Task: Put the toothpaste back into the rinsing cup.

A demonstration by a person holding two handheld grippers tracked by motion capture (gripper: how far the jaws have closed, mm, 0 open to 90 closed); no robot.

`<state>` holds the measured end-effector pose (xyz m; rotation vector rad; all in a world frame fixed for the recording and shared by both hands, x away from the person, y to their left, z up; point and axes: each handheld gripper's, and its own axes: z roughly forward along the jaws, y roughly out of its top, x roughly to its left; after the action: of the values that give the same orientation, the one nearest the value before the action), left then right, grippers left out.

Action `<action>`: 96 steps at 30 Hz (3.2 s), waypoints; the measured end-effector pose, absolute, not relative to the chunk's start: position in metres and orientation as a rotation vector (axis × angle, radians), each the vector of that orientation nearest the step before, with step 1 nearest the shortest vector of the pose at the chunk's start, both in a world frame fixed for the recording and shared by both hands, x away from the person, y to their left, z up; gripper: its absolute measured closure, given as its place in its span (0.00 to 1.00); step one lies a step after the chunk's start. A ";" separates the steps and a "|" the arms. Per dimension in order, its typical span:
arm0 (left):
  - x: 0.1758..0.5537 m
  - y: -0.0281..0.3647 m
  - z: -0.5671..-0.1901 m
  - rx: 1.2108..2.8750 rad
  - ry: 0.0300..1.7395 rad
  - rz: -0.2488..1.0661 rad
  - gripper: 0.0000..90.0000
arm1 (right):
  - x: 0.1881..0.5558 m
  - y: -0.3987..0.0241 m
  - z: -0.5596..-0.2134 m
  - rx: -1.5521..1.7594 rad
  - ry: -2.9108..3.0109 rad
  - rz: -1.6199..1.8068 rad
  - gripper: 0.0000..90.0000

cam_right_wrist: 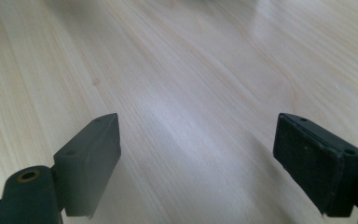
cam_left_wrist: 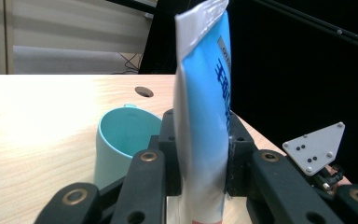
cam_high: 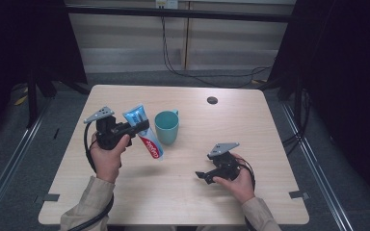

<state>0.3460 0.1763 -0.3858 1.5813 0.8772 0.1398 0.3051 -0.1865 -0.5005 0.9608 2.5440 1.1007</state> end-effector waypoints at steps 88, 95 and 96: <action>0.403 0.165 -0.311 1.608 0.907 0.279 0.82 | 0.297 -0.194 -0.512 0.922 2.524 1.102 0.14; 0.408 0.163 -0.308 1.608 0.909 0.292 0.82 | 0.297 -0.194 -0.512 0.925 2.524 1.101 0.14; 0.409 0.163 -0.307 1.615 0.908 0.293 0.82 | 0.297 -0.194 -0.512 0.923 2.523 1.101 0.14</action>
<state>0.4090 0.1630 -0.3075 1.6145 0.9078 0.2933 0.2972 -0.1941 -0.5124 0.9226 2.5234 1.1013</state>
